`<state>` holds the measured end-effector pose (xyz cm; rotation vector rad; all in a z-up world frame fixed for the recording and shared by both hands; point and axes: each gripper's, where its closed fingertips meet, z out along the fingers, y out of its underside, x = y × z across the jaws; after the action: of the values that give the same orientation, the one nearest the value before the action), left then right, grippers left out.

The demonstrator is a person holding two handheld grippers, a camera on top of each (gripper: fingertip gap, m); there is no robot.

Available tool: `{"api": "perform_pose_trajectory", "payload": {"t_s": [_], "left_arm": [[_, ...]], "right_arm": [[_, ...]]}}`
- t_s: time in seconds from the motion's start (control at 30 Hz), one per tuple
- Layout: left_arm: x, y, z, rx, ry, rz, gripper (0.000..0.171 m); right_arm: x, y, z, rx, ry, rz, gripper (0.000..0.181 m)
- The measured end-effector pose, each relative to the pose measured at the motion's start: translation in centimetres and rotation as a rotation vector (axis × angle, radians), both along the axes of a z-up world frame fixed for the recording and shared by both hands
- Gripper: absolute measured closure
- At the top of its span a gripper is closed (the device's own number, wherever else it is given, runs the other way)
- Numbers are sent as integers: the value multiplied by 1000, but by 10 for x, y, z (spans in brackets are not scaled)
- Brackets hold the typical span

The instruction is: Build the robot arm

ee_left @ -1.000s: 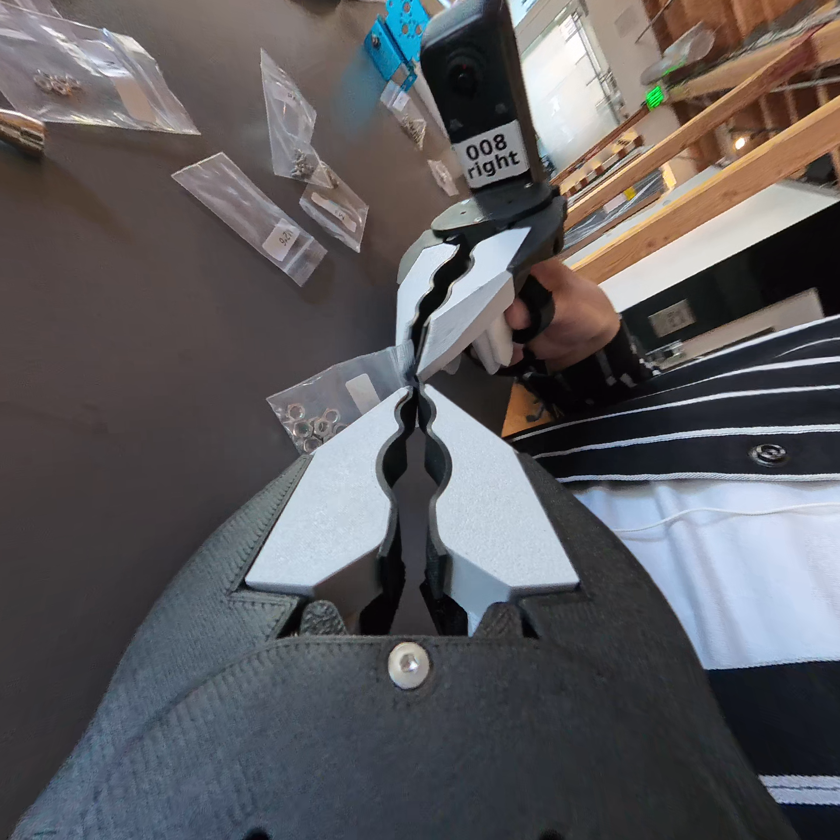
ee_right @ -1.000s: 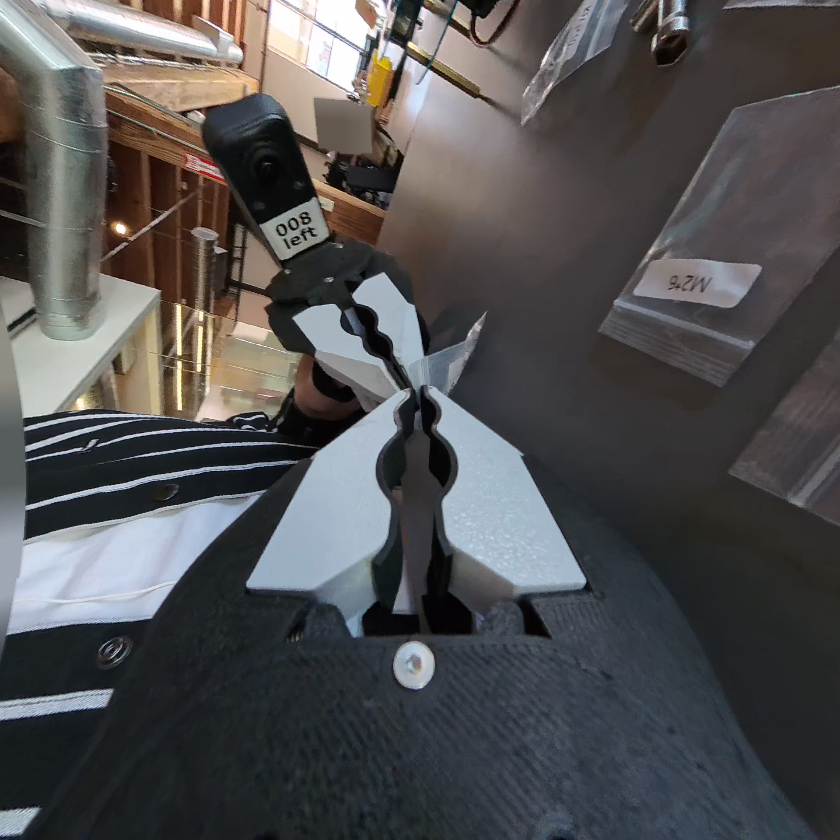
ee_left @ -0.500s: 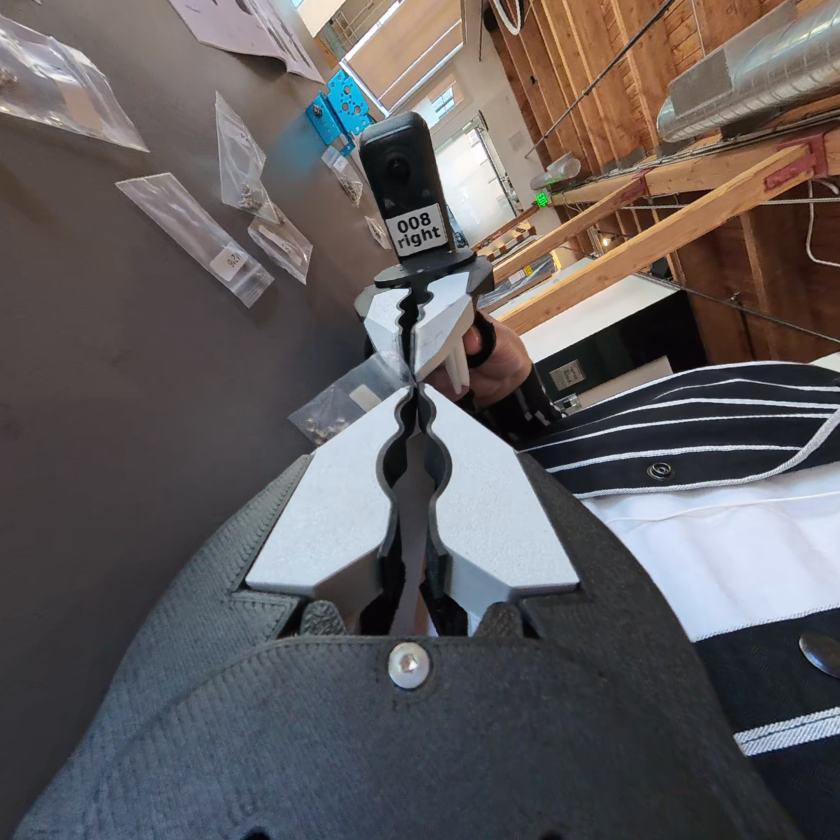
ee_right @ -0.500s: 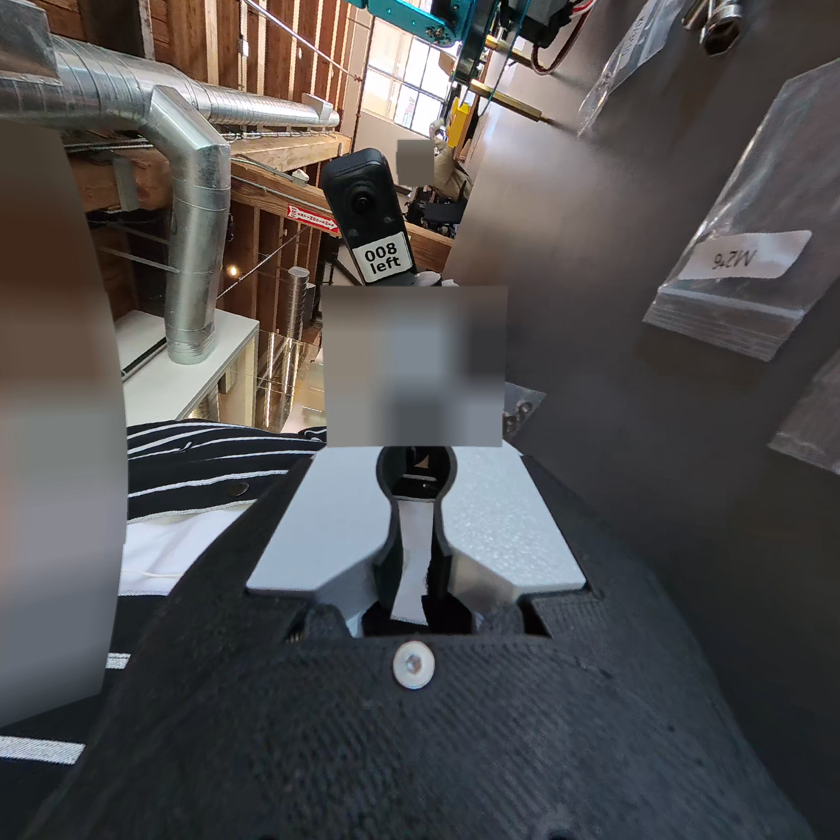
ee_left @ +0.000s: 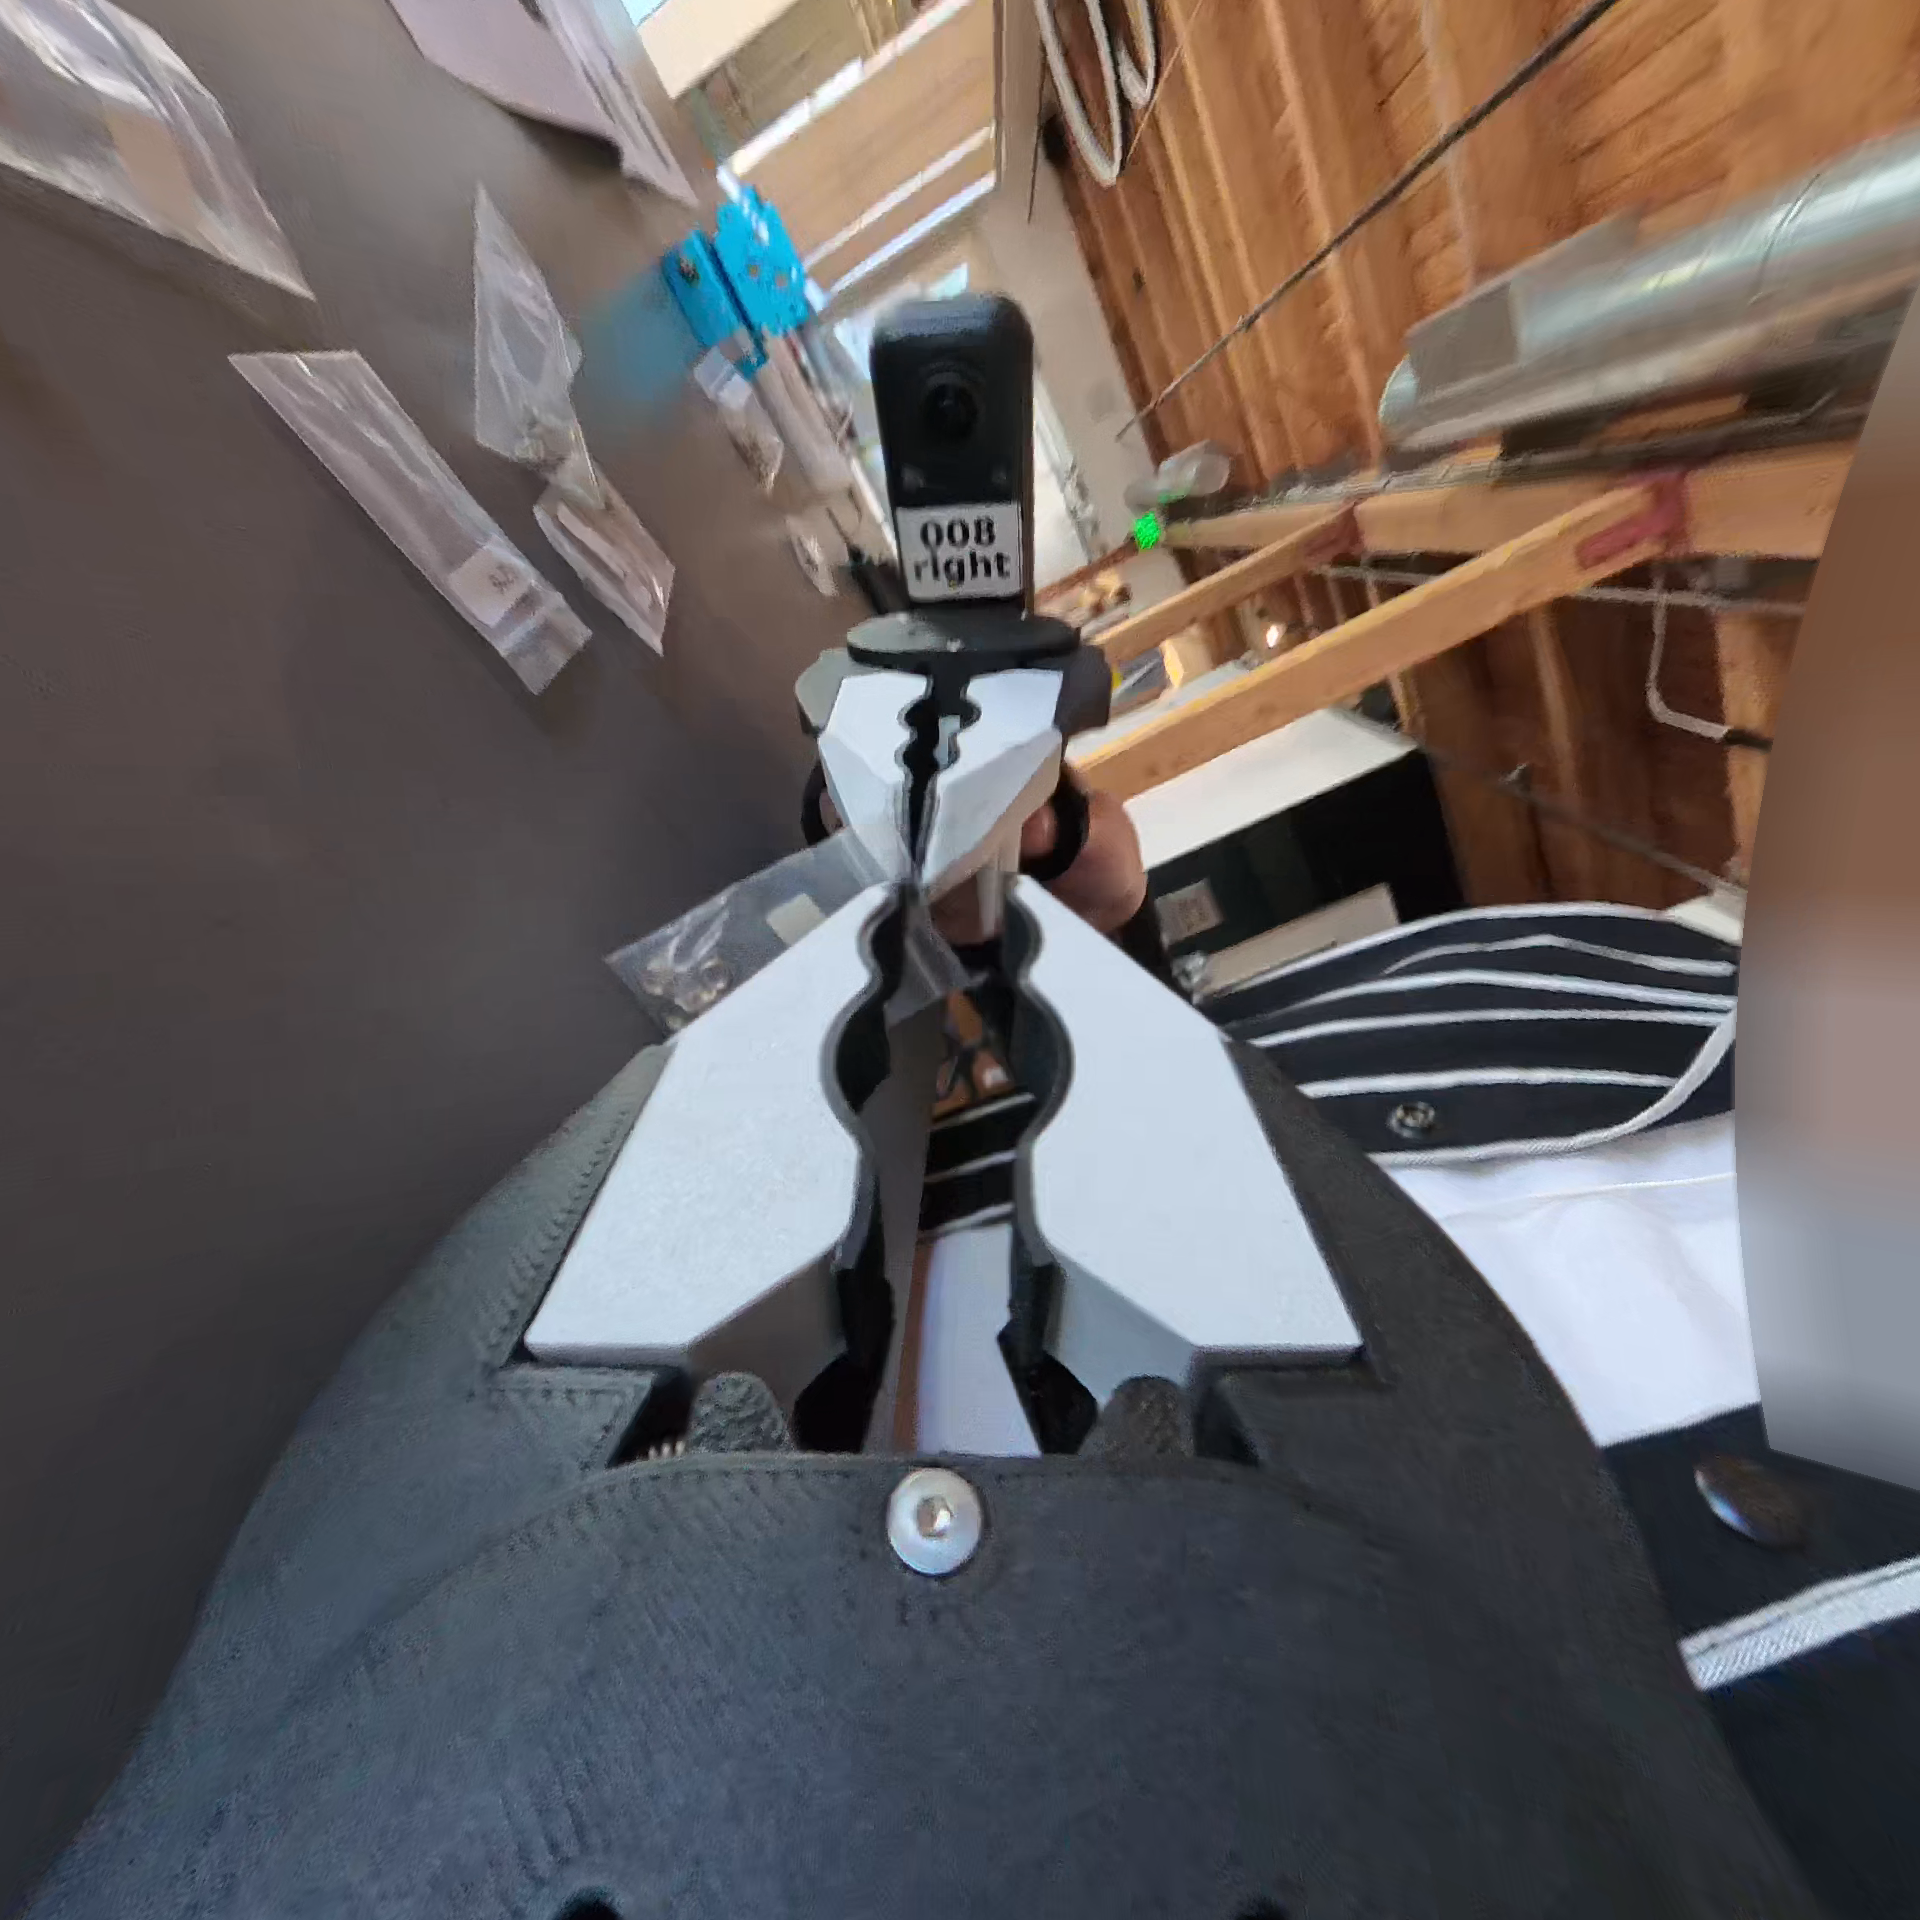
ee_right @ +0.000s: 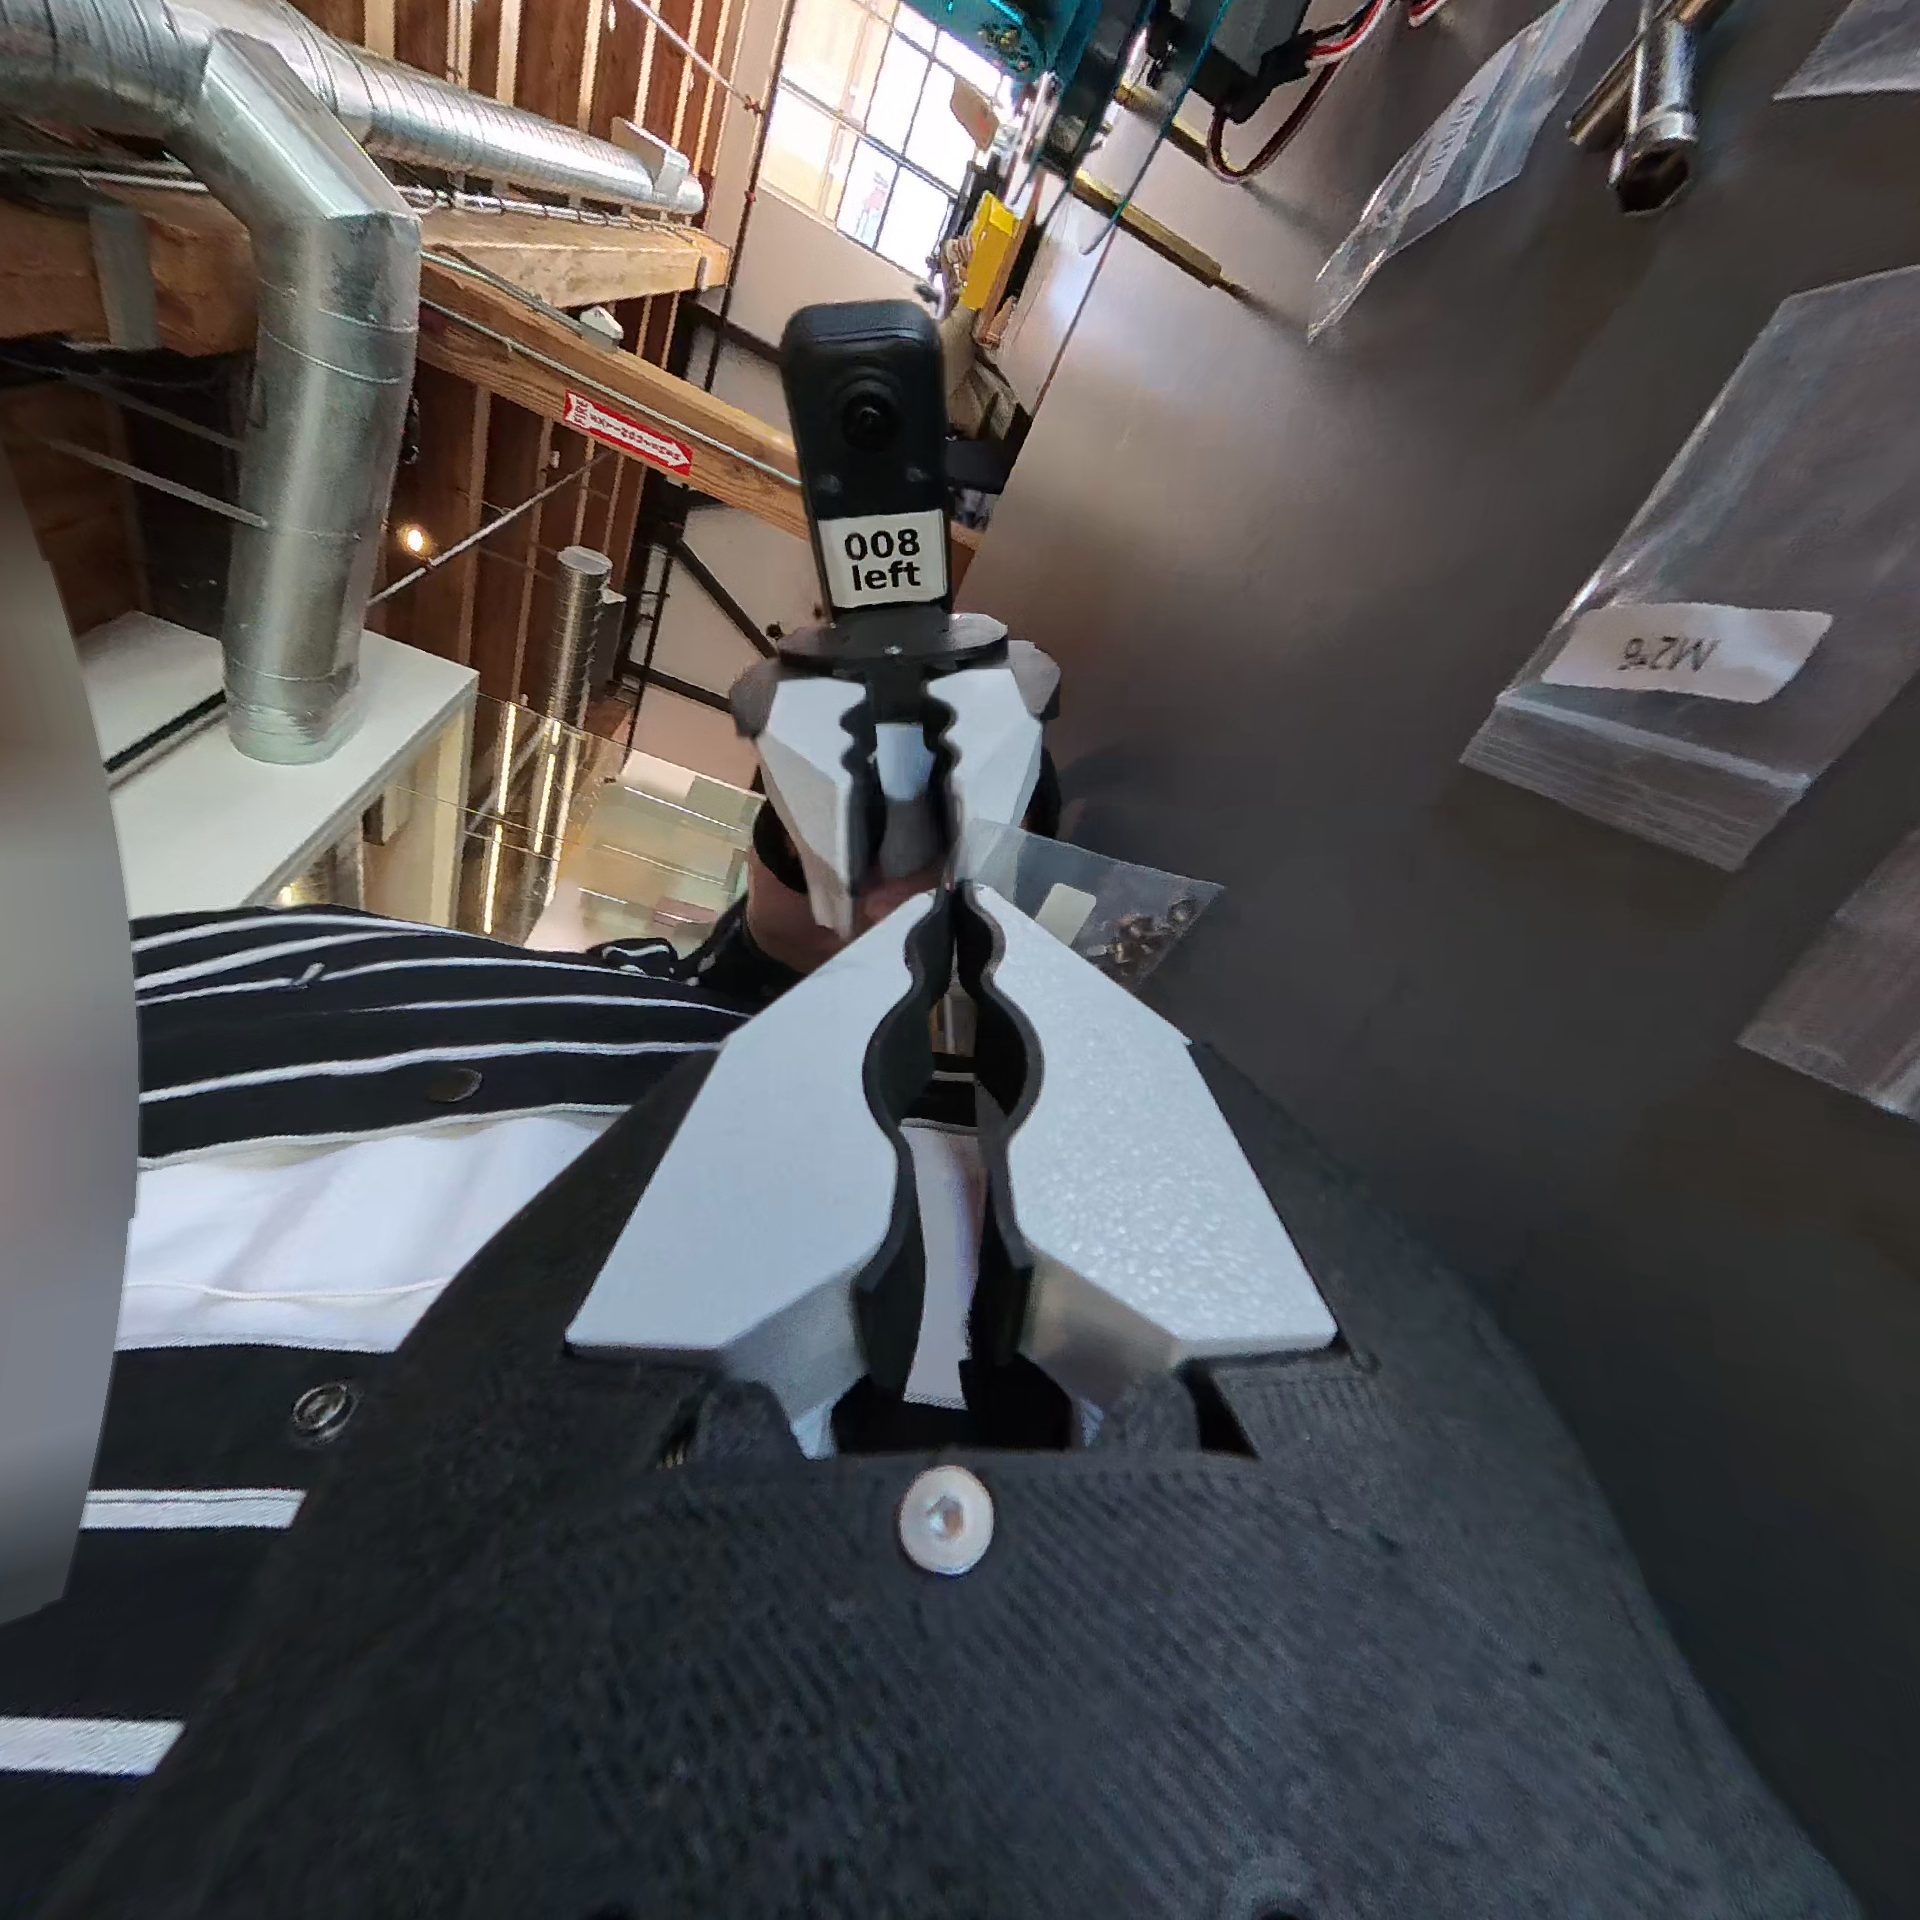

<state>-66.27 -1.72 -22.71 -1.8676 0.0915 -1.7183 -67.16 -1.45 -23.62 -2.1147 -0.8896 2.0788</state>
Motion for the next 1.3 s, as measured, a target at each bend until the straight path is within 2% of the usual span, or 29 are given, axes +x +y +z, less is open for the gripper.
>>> {"api": "perform_pose_trajectory", "payload": {"t_s": [0.03, 0.1, 0.27, 0.43, 0.63, 0.87, 1.07, 1.13, 1.27, 1.3], "left_arm": [[-3, 3, 1, -6, -18, 21, 151], [-6, 6, -2, -13, 11, 35, 153], [-2, 2, -5, 13, 82, 1, 154], [-2, 1, 0, -29, -24, -25, 162], [-6, -5, 20, -36, -225, -85, 171], [-8, -3, 10, 4, -78, -54, 171], [-12, 3, -7, 16, 123, -7, 171], [-16, 5, -4, 21, 119, 12, 171], [-16, 9, -8, 17, 165, 10, 171], [-14, 9, -11, 20, 185, 5, 171]], "right_arm": [[0, -1, 0, 17, 1, 5, 181], [-1, -2, 0, 45, -4, 9, 181], [-3, -4, 6, 76, 35, 23, 181], [-5, -4, 9, 147, 51, 38, 181], [-4, -8, 28, 10, 172, 71, 181], [-5, -5, 19, 14, 130, 76, 181], [-3, 4, -6, 74, -20, 47, 181], [0, 15, -18, 136, -89, 0, 181], [2, 23, 2, 31, 4, -26, 181], [1, 24, 3, 32, 1, -38, 169]]}}
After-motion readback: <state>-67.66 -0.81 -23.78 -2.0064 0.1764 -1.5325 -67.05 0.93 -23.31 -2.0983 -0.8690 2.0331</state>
